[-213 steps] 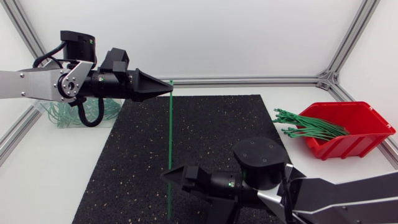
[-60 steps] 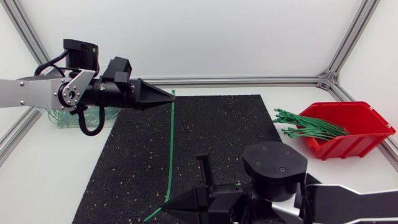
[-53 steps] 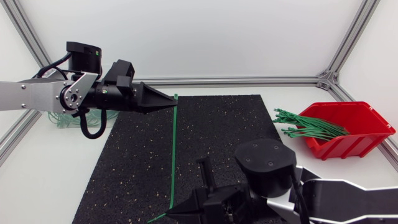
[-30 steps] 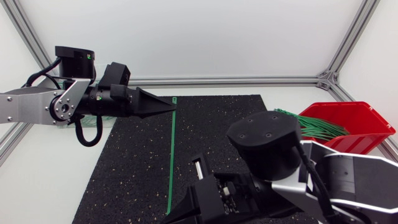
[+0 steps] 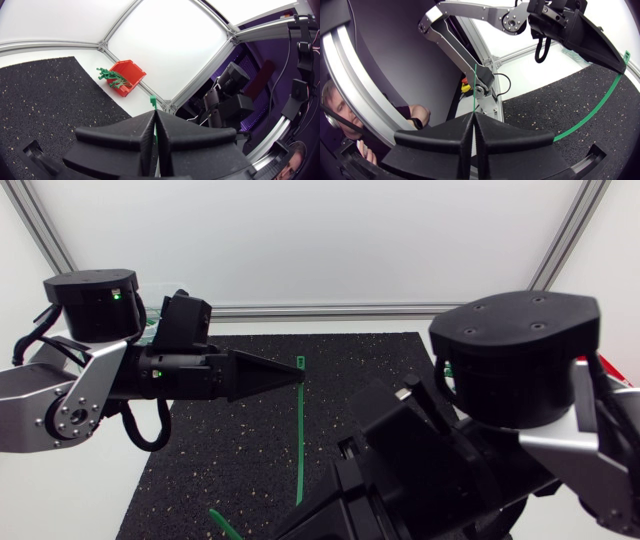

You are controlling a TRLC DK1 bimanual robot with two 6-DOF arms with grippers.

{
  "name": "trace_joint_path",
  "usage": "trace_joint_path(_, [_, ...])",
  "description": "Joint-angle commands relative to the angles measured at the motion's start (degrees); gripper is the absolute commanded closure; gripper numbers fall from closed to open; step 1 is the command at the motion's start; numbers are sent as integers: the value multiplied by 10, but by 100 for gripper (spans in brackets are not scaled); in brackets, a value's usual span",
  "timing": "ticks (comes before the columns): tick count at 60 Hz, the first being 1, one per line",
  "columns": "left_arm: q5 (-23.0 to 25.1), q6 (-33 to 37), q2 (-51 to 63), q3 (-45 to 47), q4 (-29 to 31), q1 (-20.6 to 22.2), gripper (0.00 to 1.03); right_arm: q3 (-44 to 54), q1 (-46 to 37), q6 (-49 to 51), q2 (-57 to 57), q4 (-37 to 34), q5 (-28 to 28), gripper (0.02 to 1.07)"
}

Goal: Take a green cable tie from the red box, thread the tail through the head to close it, then place it in the transparent bin on the left.

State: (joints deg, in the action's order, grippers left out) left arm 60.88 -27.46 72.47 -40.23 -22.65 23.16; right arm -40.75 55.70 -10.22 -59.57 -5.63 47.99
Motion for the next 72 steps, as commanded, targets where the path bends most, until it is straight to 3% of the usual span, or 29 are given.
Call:
trace_joint_path(1, [-16, -23, -23, 27, -20, 8, 99, -25, -7, -67, 15, -11, 14, 101])
trace_joint_path(16, [-75, -22, -94, 70, -50, 33, 99, -60, -42, -175, 23, -6, 66, 101])
trace_joint_path(38, [-115, -58, -167, 80, -54, 71, 99, -127, -75, -304, 28, -24, 79, 101])
trace_joint_path(72, [-232, -84, -228, 61, -46, 163, 99, -177, -171, -537, 47, -31, 120, 101])
